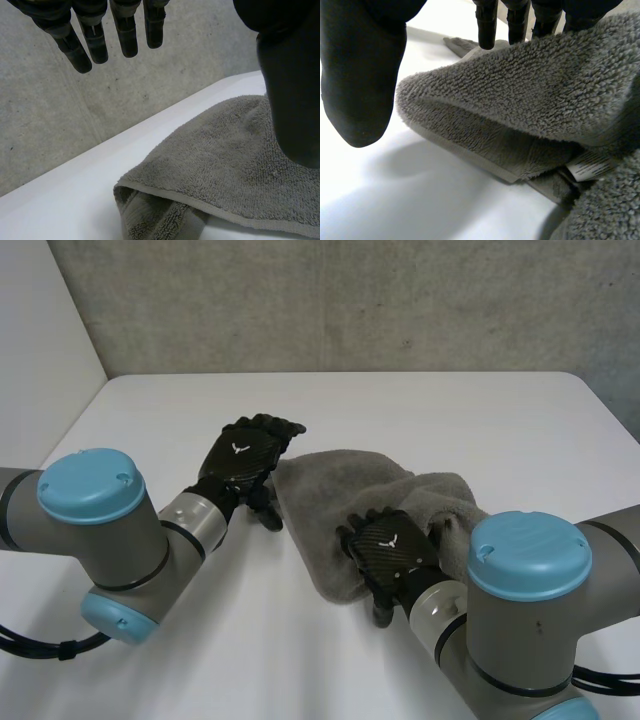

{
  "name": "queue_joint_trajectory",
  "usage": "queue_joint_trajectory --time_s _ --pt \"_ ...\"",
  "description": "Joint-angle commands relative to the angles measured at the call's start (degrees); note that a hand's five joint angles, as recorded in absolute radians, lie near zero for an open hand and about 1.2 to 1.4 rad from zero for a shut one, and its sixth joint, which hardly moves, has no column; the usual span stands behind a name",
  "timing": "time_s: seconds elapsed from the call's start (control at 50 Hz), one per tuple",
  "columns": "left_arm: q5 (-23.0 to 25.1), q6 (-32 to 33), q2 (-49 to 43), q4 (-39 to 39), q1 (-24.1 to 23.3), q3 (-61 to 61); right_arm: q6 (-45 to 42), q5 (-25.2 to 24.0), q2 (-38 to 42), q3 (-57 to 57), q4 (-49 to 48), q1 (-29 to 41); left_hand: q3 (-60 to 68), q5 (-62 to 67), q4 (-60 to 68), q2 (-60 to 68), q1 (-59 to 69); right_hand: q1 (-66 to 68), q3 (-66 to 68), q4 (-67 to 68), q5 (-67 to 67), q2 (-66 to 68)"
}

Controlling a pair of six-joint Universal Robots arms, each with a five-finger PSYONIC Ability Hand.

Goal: Fold the towel.

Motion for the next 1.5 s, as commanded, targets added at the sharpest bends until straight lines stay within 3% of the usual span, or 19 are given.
queue_joint_trajectory --time_s 0.02,0.8,1.5 --pt "0.0 0.0 -0.2 0.0 0.0 0.0 -0.3 0.3 -0.8 0.5 -2.2 -0.3 -2.2 -10.9 -3.2 -3.0 -3.4 -3.0 -3.5 -4.0 -3.3 -3.5" --pt "0.0 0.1 -0.5 0.1 -0.1 0.0 -0.4 0.3 -0.7 0.7 -2.3 -0.1 -0.5 -9.3 -1.5 -1.3 -1.7 -3.0 -3.5 -4.0 -3.3 -3.5" --pt "0.2 0.3 -0.7 0.1 -0.1 0.0 -0.8 -0.2 -0.4 0.6 -2.5 0.2 11.6 2.8 10.6 10.8 10.4 -3.0 -3.5 -4.0 -3.3 -3.5"
